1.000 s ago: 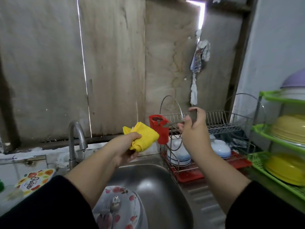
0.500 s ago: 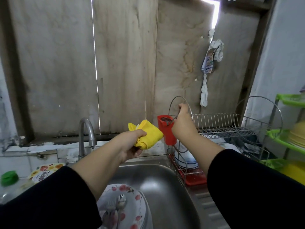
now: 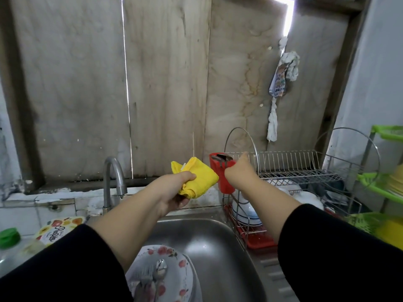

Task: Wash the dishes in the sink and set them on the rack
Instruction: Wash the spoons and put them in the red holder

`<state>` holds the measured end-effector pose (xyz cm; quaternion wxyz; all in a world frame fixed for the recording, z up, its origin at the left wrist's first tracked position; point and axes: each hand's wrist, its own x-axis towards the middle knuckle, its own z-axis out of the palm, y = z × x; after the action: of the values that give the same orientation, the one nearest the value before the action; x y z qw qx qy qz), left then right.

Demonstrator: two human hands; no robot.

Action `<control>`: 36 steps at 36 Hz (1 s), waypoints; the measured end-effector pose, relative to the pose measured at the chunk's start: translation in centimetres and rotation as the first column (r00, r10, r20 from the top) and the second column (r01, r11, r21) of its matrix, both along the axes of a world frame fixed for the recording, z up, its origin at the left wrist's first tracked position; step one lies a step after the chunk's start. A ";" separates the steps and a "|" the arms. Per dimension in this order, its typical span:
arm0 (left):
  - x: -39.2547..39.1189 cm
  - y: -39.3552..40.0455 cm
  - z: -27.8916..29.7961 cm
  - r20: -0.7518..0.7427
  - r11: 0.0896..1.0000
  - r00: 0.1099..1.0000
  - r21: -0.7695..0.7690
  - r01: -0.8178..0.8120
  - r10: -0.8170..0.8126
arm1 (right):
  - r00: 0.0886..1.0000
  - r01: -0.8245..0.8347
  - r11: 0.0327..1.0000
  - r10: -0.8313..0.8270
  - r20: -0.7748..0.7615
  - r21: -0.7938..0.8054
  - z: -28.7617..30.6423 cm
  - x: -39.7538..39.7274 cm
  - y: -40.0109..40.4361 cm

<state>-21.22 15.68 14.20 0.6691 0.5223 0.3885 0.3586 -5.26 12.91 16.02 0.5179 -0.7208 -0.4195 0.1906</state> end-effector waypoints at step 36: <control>-5.0 0.1 -21.0 -0.730 0.943 0.607 0.316 -0.106 0.313 | -0.004 -0.057 0.966 0.254 -0.967 0.254 -19.2 -4.2 -0.9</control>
<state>-26.20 15.78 -6.83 0.3227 0.6525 0.6489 0.2214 -9.48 12.03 -3.20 0.6869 -0.2900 -0.0253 0.6659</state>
